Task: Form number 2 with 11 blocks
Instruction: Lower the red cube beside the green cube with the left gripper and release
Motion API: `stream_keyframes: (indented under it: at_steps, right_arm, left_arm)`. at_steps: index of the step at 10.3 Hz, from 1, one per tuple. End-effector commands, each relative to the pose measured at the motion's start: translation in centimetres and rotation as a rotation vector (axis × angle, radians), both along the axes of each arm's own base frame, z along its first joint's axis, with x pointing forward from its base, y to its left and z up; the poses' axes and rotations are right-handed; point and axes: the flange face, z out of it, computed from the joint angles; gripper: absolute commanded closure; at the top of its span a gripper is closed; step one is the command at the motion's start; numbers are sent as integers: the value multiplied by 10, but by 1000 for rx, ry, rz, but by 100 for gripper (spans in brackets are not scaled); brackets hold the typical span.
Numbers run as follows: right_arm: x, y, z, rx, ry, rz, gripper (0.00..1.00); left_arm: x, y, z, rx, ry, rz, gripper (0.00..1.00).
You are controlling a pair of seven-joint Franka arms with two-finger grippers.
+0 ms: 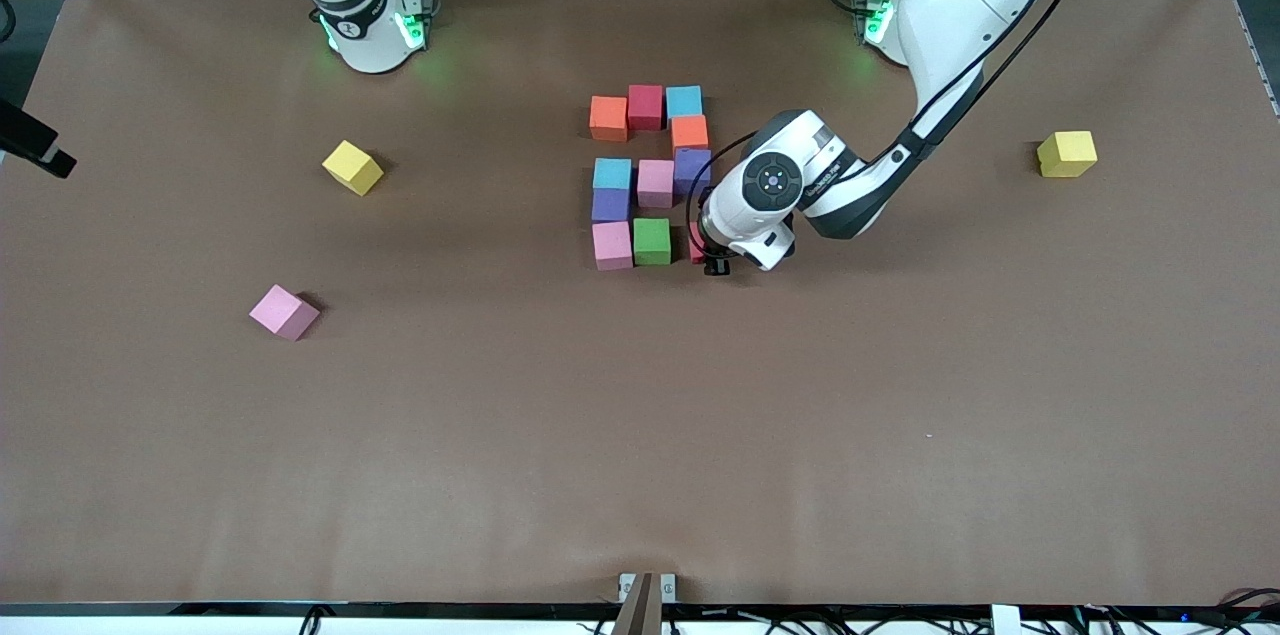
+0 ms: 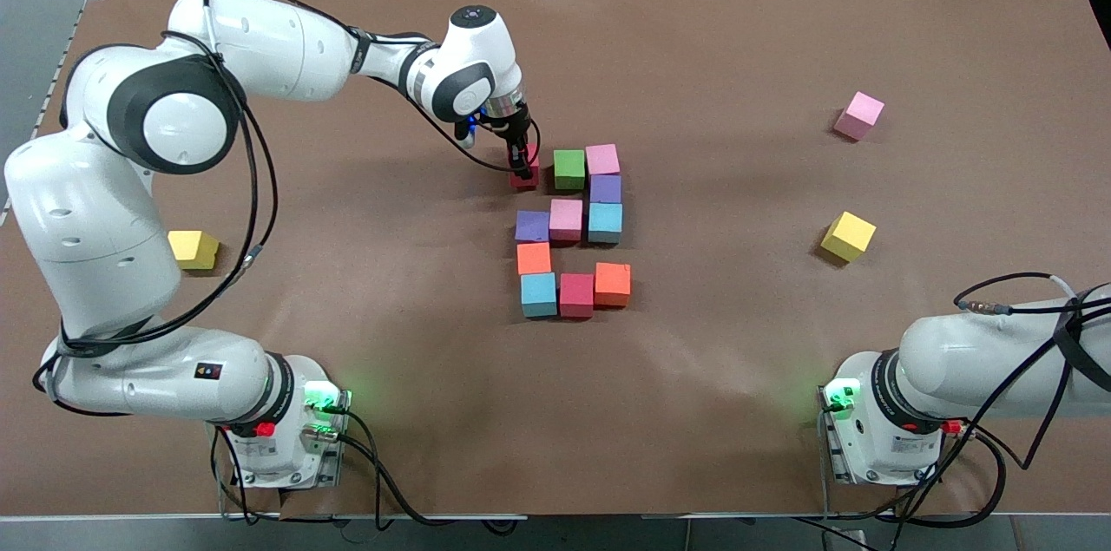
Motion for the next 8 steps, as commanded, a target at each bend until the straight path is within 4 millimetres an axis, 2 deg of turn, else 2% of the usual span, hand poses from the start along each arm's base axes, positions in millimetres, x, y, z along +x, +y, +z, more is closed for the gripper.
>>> stream_keyframes:
  at_steps: [1,5,8]
  right_arm:
    - [2,4,2,11,4,8,0]
    - [6,9,-3,12,10,15,0]
    - [5,6,-2,12,12,14,0]
  left_arm:
    - [-10,-11,3,4,-14,-14,69]
    - [-10,-13,3,23,-54,-67,67]
    - [-11,-15,3,41,-101,-125,67]
